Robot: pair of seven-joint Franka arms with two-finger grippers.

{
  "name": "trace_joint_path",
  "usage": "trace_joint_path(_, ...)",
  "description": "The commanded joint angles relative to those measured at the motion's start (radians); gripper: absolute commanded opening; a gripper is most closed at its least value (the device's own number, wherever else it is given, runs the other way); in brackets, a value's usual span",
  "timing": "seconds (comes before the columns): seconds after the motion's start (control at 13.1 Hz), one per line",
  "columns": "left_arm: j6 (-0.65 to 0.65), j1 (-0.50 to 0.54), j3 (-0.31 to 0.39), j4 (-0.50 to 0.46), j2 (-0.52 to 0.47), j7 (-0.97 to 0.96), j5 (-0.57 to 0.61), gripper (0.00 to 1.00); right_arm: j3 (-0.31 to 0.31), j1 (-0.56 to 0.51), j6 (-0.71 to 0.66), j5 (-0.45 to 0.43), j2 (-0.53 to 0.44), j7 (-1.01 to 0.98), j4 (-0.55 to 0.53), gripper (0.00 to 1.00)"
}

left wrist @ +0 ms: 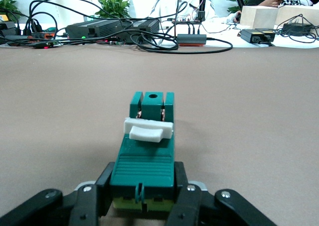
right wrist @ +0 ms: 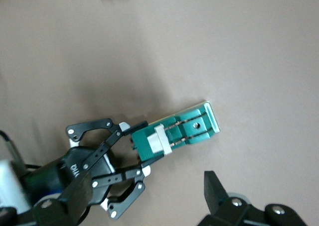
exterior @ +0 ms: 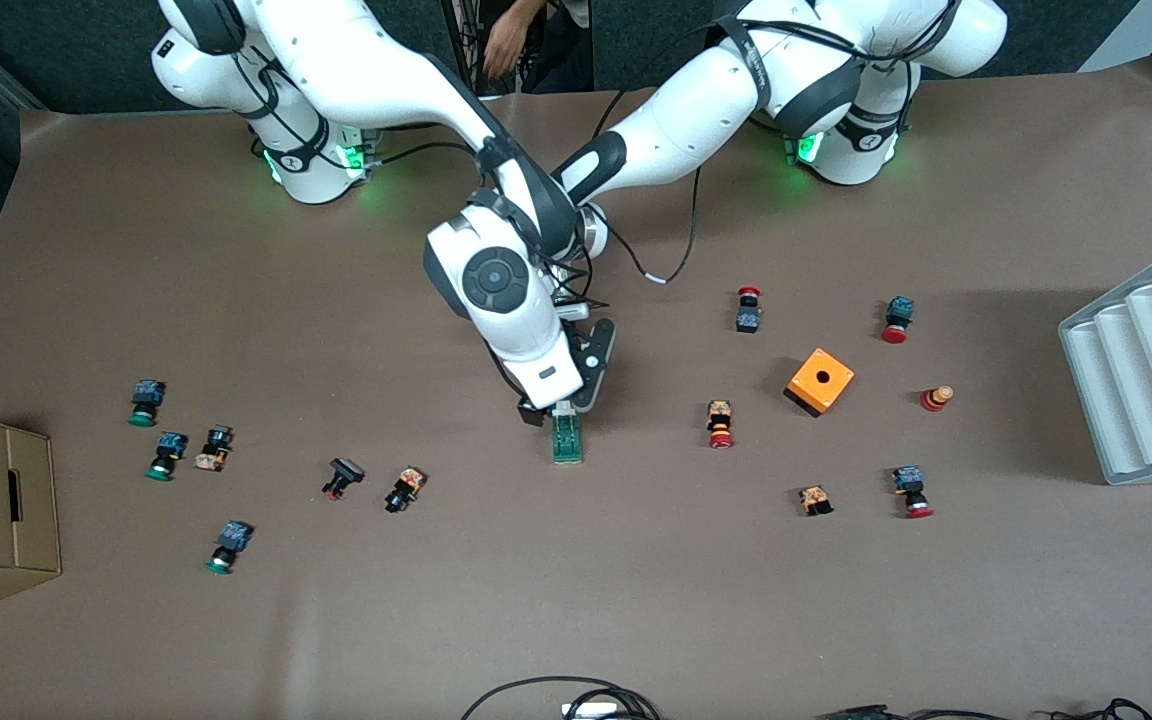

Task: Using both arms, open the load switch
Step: 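Open the right gripper and lift it off the white lever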

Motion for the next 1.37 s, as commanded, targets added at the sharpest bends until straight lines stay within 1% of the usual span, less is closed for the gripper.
trace_joint_path(0.0,-0.015,-0.036,-0.015,-0.008,0.015,-0.038,-0.024,0.47,0.006,-0.033,-0.061,0.035,-0.069,0.05,-0.005,1.0)
trace_joint_path(0.31,-0.015,-0.036,-0.015,-0.008,0.015,-0.038,-0.024,0.47,0.006,-0.061,-0.124,0.035,-0.128,0.157,0.007,1.0)
trace_joint_path(0.46,-0.015,-0.036,-0.015,-0.008,0.015,-0.038,-0.024,0.47,0.006,-0.075,-0.134,0.035,-0.152,0.197,0.007,1.0)
trace_joint_path(0.61,-0.015,-0.036,-0.015,-0.008,0.015,-0.038,-0.024,0.47,0.006,-0.093,-0.147,0.035,-0.177,0.316,0.006,1.0)
trace_joint_path(0.69,-0.015,-0.036,-0.015,-0.008,0.012,-0.037,-0.025,0.52,0.005,-0.092,-0.166,0.034,-0.194,0.434,0.007,1.0)
trace_joint_path(0.76,-0.015,-0.036,-0.015,-0.008,0.012,-0.037,-0.025,0.65,0.005,-0.09,-0.196,0.023,-0.209,0.552,0.007,1.0)
trace_joint_path(0.84,-0.015,-0.036,-0.015,-0.007,0.009,-0.033,-0.028,0.85,0.005,-0.09,-0.241,-0.001,-0.221,0.625,0.009,1.0)
trace_joint_path(0.92,-0.015,-0.036,-0.015,-0.007,0.004,-0.024,-0.03,1.0,0.005,-0.093,-0.268,-0.043,-0.227,0.644,0.015,1.0)
trace_joint_path(0.99,-0.015,-0.036,-0.016,-0.005,0.004,-0.021,-0.03,1.0,0.005,-0.101,-0.276,-0.061,-0.235,0.645,0.015,1.0)
trace_joint_path(1.3,-0.015,-0.036,-0.019,-0.002,0.001,-0.021,-0.036,1.0,0.005,-0.148,-0.278,-0.058,-0.251,0.691,0.013,1.0)
